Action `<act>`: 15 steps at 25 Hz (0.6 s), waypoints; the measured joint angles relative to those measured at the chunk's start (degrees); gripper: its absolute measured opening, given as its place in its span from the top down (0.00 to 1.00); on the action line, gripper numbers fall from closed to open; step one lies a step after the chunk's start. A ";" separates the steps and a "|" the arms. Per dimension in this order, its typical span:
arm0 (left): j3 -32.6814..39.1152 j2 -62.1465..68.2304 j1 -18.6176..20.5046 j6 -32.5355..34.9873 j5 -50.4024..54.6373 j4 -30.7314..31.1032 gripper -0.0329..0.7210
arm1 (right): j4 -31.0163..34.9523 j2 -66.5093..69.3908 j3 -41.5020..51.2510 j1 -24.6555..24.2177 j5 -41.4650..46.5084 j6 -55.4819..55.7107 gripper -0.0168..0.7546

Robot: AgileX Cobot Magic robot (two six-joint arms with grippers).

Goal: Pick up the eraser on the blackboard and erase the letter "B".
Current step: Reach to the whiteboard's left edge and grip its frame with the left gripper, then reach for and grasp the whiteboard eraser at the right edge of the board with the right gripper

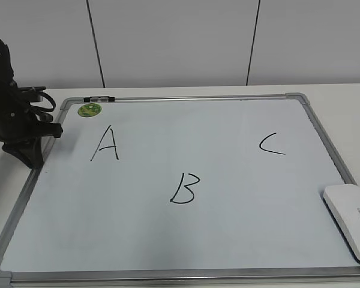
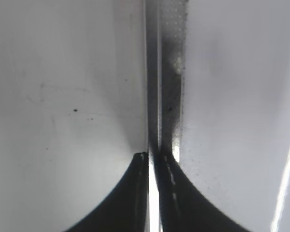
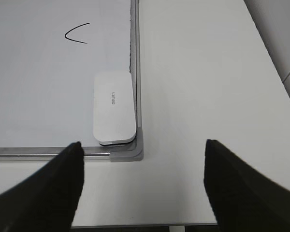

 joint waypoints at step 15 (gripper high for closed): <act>0.00 0.00 0.00 -0.04 -0.09 0.00 0.91 | -1.23 2.33 0.00 0.00 0.00 0.00 0.24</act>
